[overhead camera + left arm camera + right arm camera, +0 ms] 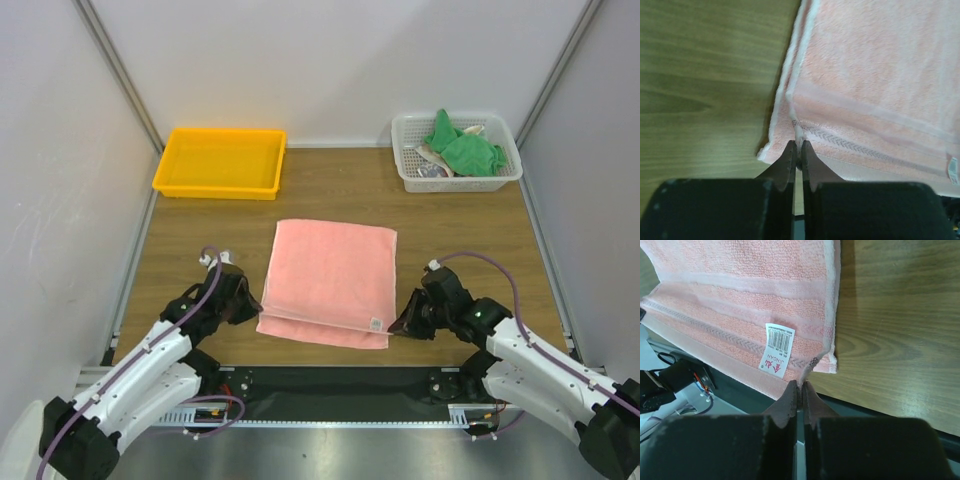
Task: Fold and stack the towels
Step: Fold the towel
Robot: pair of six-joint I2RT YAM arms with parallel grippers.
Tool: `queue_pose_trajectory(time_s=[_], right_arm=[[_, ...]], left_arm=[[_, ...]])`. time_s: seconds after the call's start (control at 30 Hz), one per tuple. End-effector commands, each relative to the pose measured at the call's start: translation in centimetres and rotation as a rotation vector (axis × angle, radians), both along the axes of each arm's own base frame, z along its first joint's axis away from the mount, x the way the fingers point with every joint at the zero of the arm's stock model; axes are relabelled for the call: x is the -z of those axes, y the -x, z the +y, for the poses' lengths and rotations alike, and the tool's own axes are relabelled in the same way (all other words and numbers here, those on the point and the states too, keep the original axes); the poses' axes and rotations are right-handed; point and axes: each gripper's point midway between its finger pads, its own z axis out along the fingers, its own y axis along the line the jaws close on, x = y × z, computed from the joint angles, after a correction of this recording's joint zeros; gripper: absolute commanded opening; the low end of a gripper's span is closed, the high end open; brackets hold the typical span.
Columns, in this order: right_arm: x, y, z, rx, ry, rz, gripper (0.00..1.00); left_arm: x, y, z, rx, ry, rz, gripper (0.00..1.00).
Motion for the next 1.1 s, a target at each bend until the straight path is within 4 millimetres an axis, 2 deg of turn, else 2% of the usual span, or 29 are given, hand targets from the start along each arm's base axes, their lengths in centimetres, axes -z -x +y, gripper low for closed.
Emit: queue_pose_trajectory(time_s=[0.0,0.03,0.07,0.1,0.13,0.2,0.23,0.27,0.33,0.43,0.47,0.5,0.53,0.57,0.6,0.7,0.73,0.77,0.8,0.83,0.87,0.9,0.93,0.97,1.0,1.07], right_arm=[[1.3,1.2,-1.0,-0.005,0.056,0.046,0.03],[1.5,1.3,-1.0,0.000,0.055,0.055,0.09],[1.5,1.6,-0.9,-0.009,0.049,0.061,0.09],[1.5,1.7,-0.9,-0.009,0.044,0.063,0.11],[1.4,1.8,-0.8,-0.014,0.035,0.068,0.19],[1.3,2.0,-0.8,-0.019,0.037,0.073,0.35],[1.3,2.0,-0.7,-0.025,0.036,0.074,0.57],[0.9,1.9,-0.5,-0.039,0.034,0.070,0.69],[0.6,1.9,-0.4,-0.057,0.044,0.075,0.86],[-0.6,1.2,-0.4,-0.096,0.085,0.052,0.86],[-0.8,0.5,-0.8,-0.082,0.121,0.026,0.86],[-2.2,-0.5,-0.7,-0.092,0.138,-0.014,0.85],[-2.8,-1.2,-0.7,-0.087,0.155,-0.038,0.83],[-3.3,-2.3,-1.0,-0.067,0.185,-0.075,0.82],[-4.7,-3.7,-0.5,-0.072,0.187,-0.120,0.82],[-6.3,-7.3,-0.5,-0.013,0.193,-0.200,0.76],[-6.5,-8.5,-0.4,0.000,0.193,-0.212,0.72],[-6.6,-10.5,-0.3,0.033,0.160,-0.237,0.65],[-7.4,-11.5,0.0,0.048,0.123,-0.267,0.65],[-6.6,-12.1,0.3,0.065,0.102,-0.244,0.58],[-6.5,-13.2,0.0,0.099,0.094,-0.256,0.54],[-6.7,-14.4,0.1,0.124,0.077,-0.288,0.51],[-5.5,-15.1,-0.2,0.152,0.101,-0.269,0.43],[-5.3,-15.9,-0.2,0.165,0.104,-0.287,0.40],[-4.8,-16.3,-0.5,0.174,0.120,-0.283,0.36],[-3.2,-16.7,-0.9,0.180,0.151,-0.268,0.34]], left_arm=[[-0.1,-0.3,2.7,-0.124,-0.121,0.000,0.08],[-0.2,-0.1,2.7,-0.124,-0.123,0.006,0.18],[-0.3,0.1,2.5,-0.120,-0.115,0.012,0.23],[-0.4,0.3,2.5,-0.121,-0.112,0.018,0.32],[-0.4,0.4,2.3,-0.120,-0.105,0.022,0.55],[-0.7,0.6,2.2,-0.117,-0.099,0.025,0.75],[-1.0,0.5,2.2,-0.122,-0.099,0.019,0.77],[-1.2,0.4,2.4,-0.126,-0.105,0.013,0.78],[-2.9,-0.8,2.6,-0.139,-0.118,-0.044,0.78],[-5.6,-3.0,1.6,-0.092,-0.114,-0.146,0.77],[-6.1,-3.5,1.2,-0.039,-0.131,-0.175,0.77],[-6.9,-4.5,0.3,-0.014,-0.111,-0.207,0.76],[-7.1,-5.0,-0.1,0.014,-0.115,-0.216,0.76],[-7.4,-5.4,-0.8,0.045,-0.107,-0.233,0.76],[-7.7,-6.6,-1.7,0.064,-0.094,-0.259,0.75],[-9.2,-8.7,-3.9,0.123,-0.050,-0.329,0.72],[-9.0,-9.5,-4.6,0.138,-0.057,-0.329,0.71],[-9.2,-10.5,-5.8,0.165,-0.037,-0.338,0.68],[-10.0,-10.7,-6.3,0.179,-0.023,-0.362,0.66],[-9.0,-11.2,-6.9,0.202,-0.040,-0.337,0.64],[-8.9,-11.5,-7.5,0.215,-0.040,-0.336,0.61],[-9.2,-12.1,-8.0,0.219,-0.035,-0.354,0.54],[-8.0,-12.4,-8.5,0.235,-0.055,-0.330,0.49],[-7.6,-12.8,-8.7,0.233,-0.065,-0.328,0.45],[-7.2,-13.2,-8.9,0.230,-0.067,-0.325,0.34],[-5.7,-13.7,-9.4,0.226,-0.071,-0.296,0.28]])
